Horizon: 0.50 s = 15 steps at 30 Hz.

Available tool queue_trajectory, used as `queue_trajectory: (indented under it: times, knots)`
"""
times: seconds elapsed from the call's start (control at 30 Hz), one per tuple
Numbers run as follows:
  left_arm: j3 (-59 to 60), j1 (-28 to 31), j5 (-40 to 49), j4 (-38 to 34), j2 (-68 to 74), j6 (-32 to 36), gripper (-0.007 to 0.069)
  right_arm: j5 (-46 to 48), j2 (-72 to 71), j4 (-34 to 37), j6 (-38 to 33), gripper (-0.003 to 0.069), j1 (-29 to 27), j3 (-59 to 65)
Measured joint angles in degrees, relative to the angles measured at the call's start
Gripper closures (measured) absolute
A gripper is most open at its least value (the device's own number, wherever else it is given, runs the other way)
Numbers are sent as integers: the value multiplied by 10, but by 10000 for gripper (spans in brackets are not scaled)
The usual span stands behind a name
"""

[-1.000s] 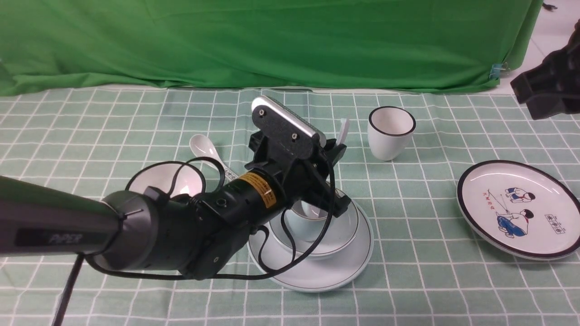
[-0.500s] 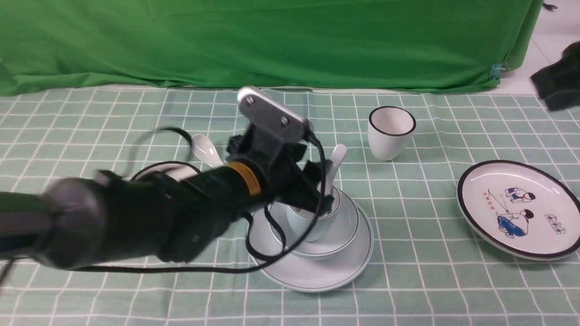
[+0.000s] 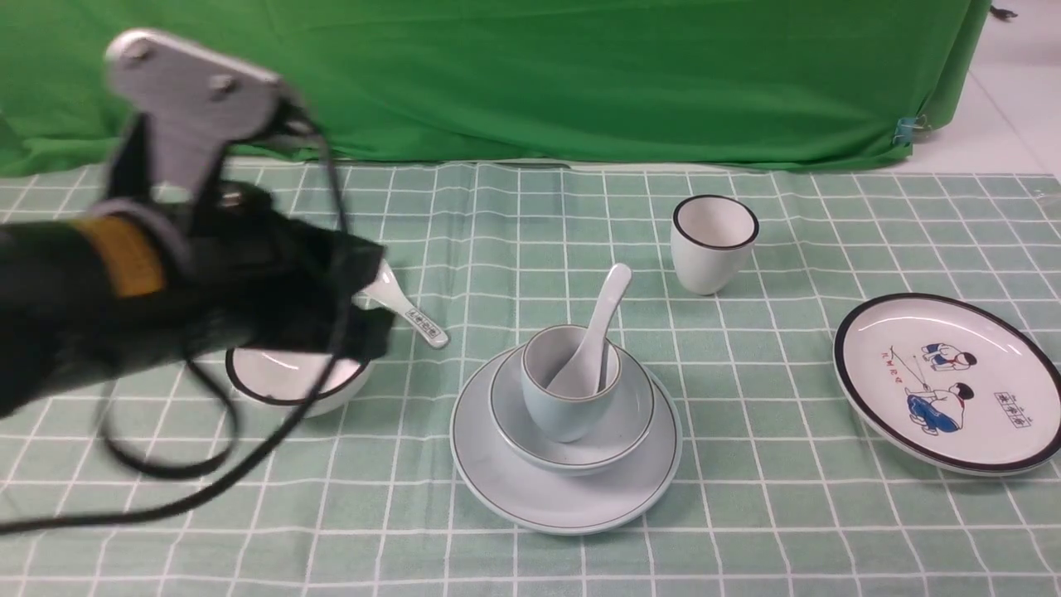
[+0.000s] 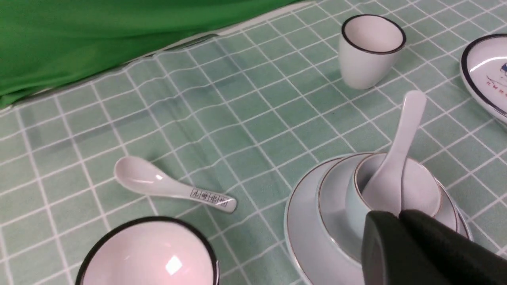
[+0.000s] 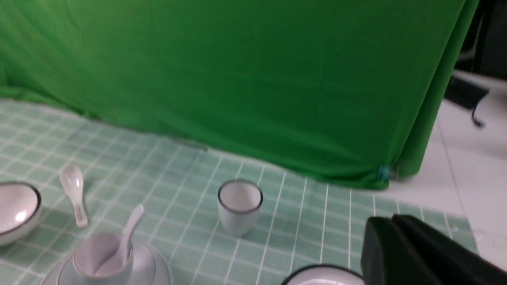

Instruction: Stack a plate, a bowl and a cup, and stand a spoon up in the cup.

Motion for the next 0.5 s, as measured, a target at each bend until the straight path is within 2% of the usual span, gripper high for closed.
queue_trajectory:
  times: [0.03,0.07,0.13,0.23,0.33,0.5]
  knots:
    - [35,9,4,0,-51,-8,620,-55,-78,-1,0,639,0,82]
    - [39,11,4,0,-58,-9,620,-61,-86,-1,0,639,0,82]
    - [86,18,6,0,-126,-34,622,-121,-169,-1,0,639,0,172]
    - [140,23,12,-2,-200,-63,622,-183,-234,0,0,639,0,242]
    - [201,23,14,-10,-296,-75,622,-226,-244,1,0,634,0,283]
    - [249,23,19,-25,-393,-77,615,-227,-219,1,0,617,0,292]
